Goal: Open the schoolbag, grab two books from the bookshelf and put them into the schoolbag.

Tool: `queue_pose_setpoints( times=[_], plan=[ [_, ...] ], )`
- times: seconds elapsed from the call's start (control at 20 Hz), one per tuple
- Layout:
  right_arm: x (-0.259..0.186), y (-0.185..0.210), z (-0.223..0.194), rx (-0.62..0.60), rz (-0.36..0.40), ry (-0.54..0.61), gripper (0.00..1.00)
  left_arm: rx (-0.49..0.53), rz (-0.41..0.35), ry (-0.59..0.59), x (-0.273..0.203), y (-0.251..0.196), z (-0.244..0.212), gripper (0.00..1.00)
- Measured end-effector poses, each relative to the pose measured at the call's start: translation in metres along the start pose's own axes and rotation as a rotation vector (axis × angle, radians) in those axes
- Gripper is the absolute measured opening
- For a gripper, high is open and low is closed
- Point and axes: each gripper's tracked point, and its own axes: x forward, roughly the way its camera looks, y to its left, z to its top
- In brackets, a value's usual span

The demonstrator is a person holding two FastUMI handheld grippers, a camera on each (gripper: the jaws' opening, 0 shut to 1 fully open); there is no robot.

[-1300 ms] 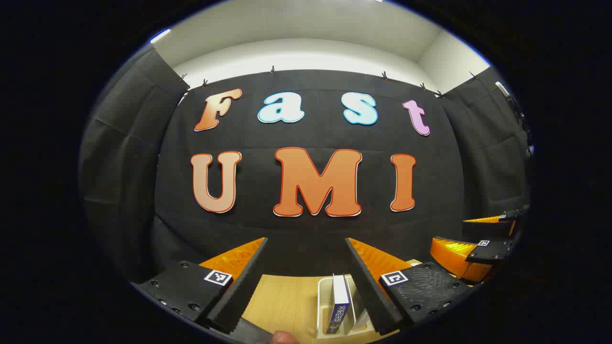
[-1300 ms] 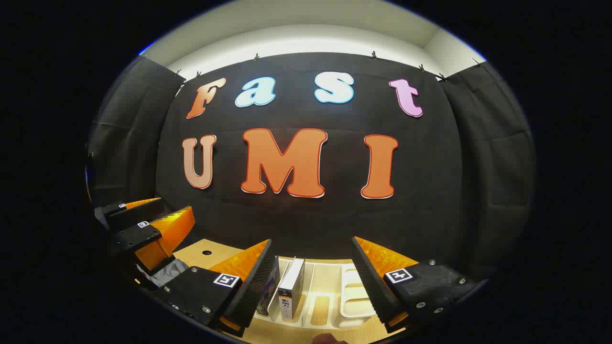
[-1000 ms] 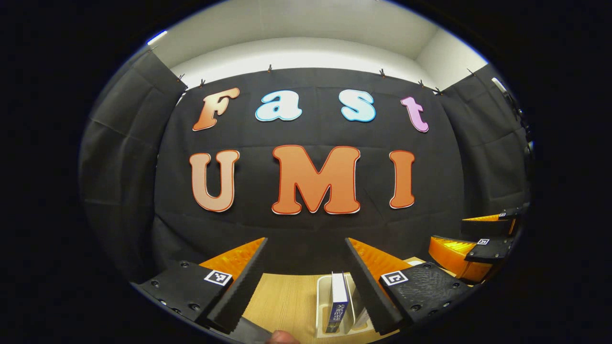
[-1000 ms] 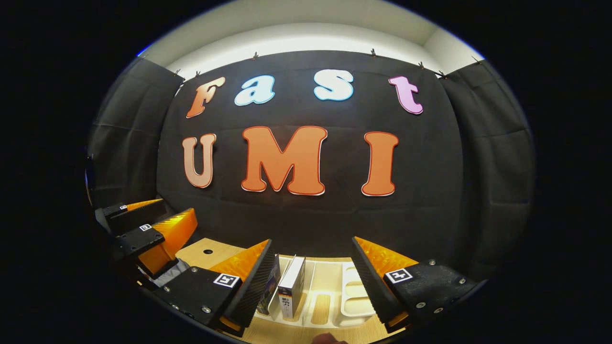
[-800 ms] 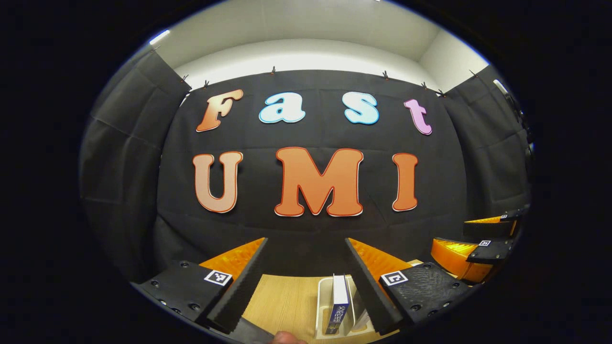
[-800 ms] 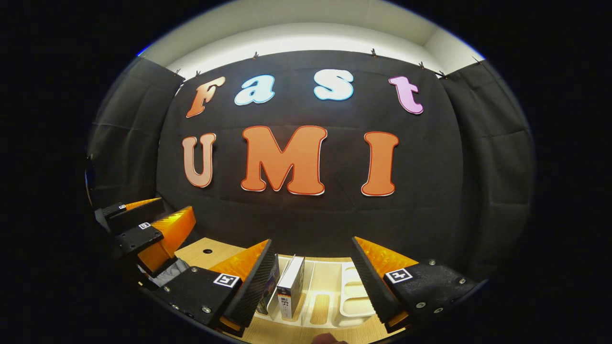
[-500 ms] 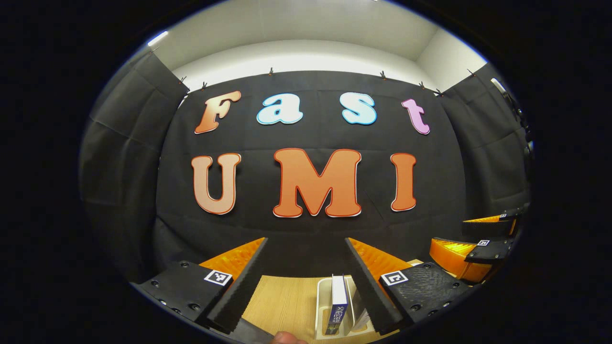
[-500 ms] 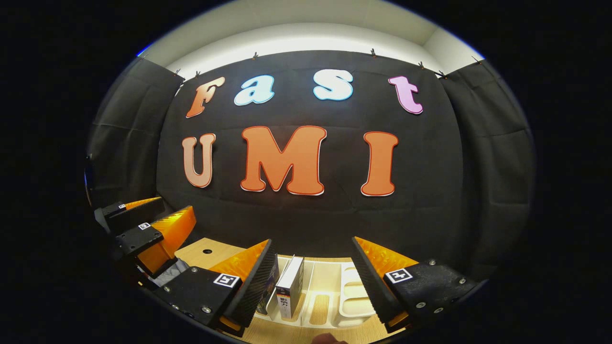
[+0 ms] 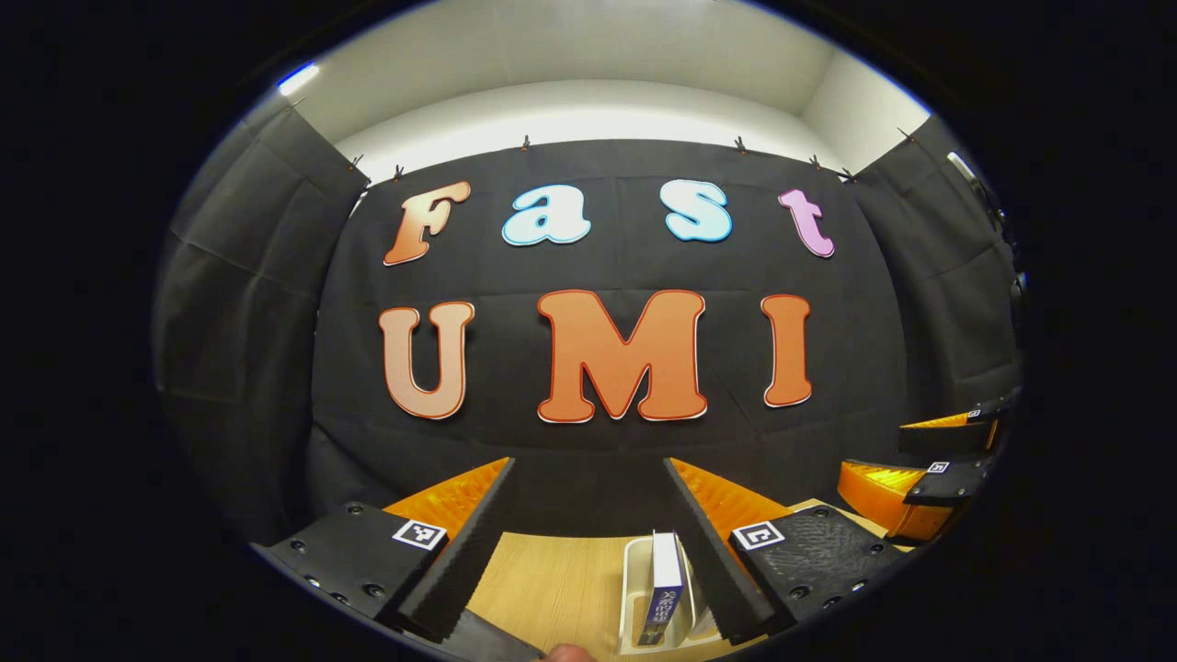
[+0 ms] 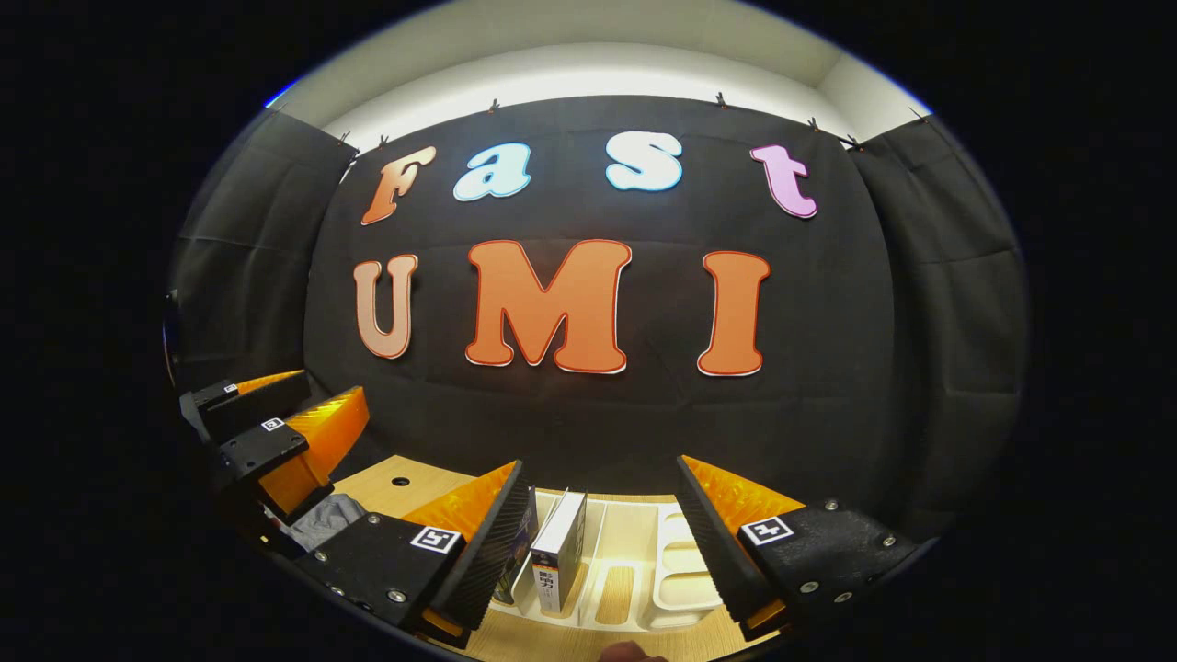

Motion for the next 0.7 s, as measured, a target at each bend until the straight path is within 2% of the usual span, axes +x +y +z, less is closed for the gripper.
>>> queue_pose_setpoints(
  times=[0.35,0.7],
  plan=[
    [0.006,-0.011,-0.006,-0.014,-0.006,0.006,0.95,0.143,0.045,0.099,-0.003,0.02,-0.045,1.0],
    [0.016,-0.026,-0.009,-0.036,-0.006,0.005,0.95,0.328,0.065,0.256,-0.024,0.048,-0.124,0.97]
  ],
)
